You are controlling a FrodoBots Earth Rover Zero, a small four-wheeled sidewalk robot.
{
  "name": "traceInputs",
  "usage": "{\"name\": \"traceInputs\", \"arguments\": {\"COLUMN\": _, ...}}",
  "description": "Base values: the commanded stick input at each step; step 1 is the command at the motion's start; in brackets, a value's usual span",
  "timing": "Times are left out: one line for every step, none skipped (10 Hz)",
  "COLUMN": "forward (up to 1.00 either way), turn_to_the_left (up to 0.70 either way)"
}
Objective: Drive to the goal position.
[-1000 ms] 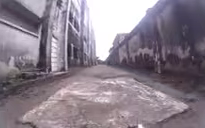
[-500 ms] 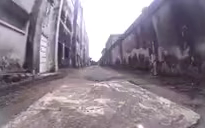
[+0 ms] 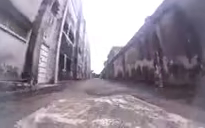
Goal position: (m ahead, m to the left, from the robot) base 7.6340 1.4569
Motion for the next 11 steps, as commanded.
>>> {"name": "traceInputs", "arguments": {"forward": 0.70, "turn_to_the_left": 0.00}}
{"name": "traceInputs", "arguments": {"forward": 0.70, "turn_to_the_left": 0.00}}
{"name": "traceInputs", "arguments": {"forward": 0.70, "turn_to_the_left": 0.00}}
{"name": "traceInputs", "arguments": {"forward": 0.70, "turn_to_the_left": 0.00}}
{"name": "traceInputs", "arguments": {"forward": 0.70, "turn_to_the_left": 0.00}}
{"name": "traceInputs", "arguments": {"forward": 0.70, "turn_to_the_left": 0.00}}
{"name": "traceInputs", "arguments": {"forward": 0.70, "turn_to_the_left": 0.00}}
{"name": "traceInputs", "arguments": {"forward": 0.70, "turn_to_the_left": 0.00}}
{"name": "traceInputs", "arguments": {"forward": 0.70, "turn_to_the_left": 0.00}}
{"name": "traceInputs", "arguments": {"forward": 0.70, "turn_to_the_left": 0.00}}
{"name": "traceInputs", "arguments": {"forward": 0.70, "turn_to_the_left": 0.00}}
